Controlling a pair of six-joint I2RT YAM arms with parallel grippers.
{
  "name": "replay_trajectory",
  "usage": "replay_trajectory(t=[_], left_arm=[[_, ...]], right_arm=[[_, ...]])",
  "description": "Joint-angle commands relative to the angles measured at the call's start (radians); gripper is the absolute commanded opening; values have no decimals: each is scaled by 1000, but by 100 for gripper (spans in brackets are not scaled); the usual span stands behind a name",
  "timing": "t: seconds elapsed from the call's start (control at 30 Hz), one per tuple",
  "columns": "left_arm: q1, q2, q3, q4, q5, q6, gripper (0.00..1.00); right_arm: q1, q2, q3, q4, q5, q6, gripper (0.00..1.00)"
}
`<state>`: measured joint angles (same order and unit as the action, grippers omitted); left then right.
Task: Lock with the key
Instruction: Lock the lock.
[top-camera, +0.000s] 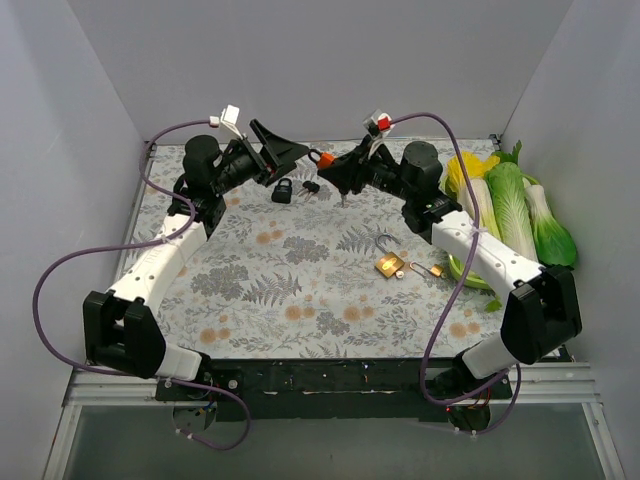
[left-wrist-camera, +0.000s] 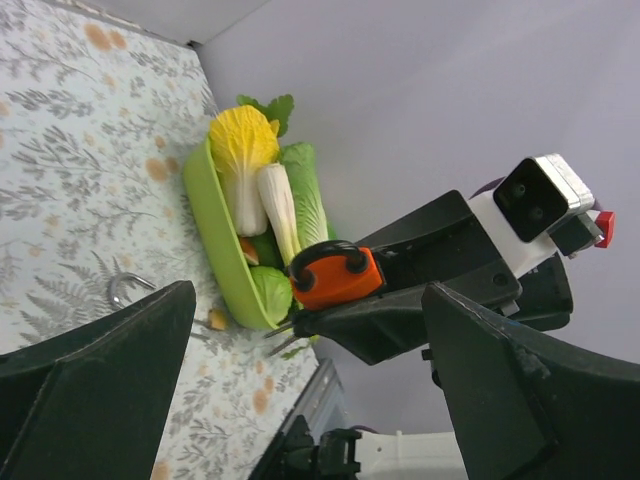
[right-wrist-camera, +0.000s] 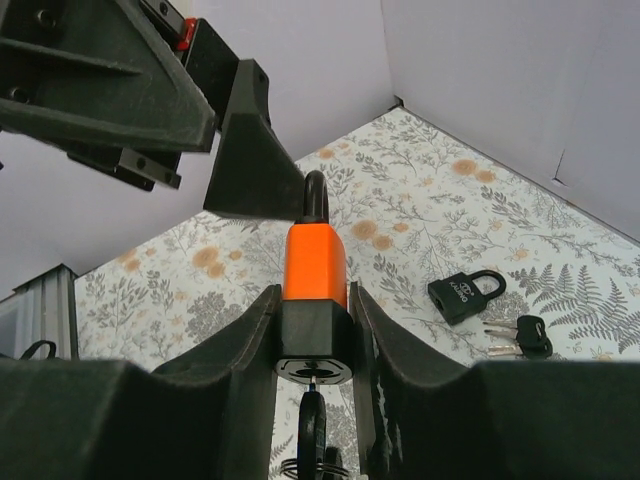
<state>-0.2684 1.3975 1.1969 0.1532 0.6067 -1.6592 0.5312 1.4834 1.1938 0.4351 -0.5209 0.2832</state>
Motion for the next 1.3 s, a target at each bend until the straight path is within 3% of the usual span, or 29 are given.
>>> replay_trajectory(t=[0.0,0.27,0.37,0.63,0.83,1.03,1.07,1.1,1.13,1.17,1.27], left_arm=[[-52,-2,24,26,-31,-131,98],[-71,47,36,46,-44,-201,97],[-81,75,61,25,-51,-218,92],[-92,97,64,36,-62,-240,62],[-103,100,55,63,-64,-244,56],[-106,95,43,78,-73,-246,24],[-106,95,43,86,-73,-244,16],[-104,94,41,91,-73,-243,0],[-104,90,38,97,-74,-235,0],[-103,89,38,101,-77,-231,0],[-71,86,41,123,-73,-202,0]], right_arm=[[41,8,58,137,117,8,1],[66,49,84,165,147,-10,1],[76,64,90,178,159,-10,1],[104,67,76,194,205,-41,1],[118,71,76,179,260,-64,1],[125,75,78,169,294,-84,1],[124,75,78,166,282,-84,1],[125,78,78,160,269,-84,1],[125,77,81,149,253,-84,9],[125,74,82,136,224,-84,32],[119,37,57,76,188,-107,67]])
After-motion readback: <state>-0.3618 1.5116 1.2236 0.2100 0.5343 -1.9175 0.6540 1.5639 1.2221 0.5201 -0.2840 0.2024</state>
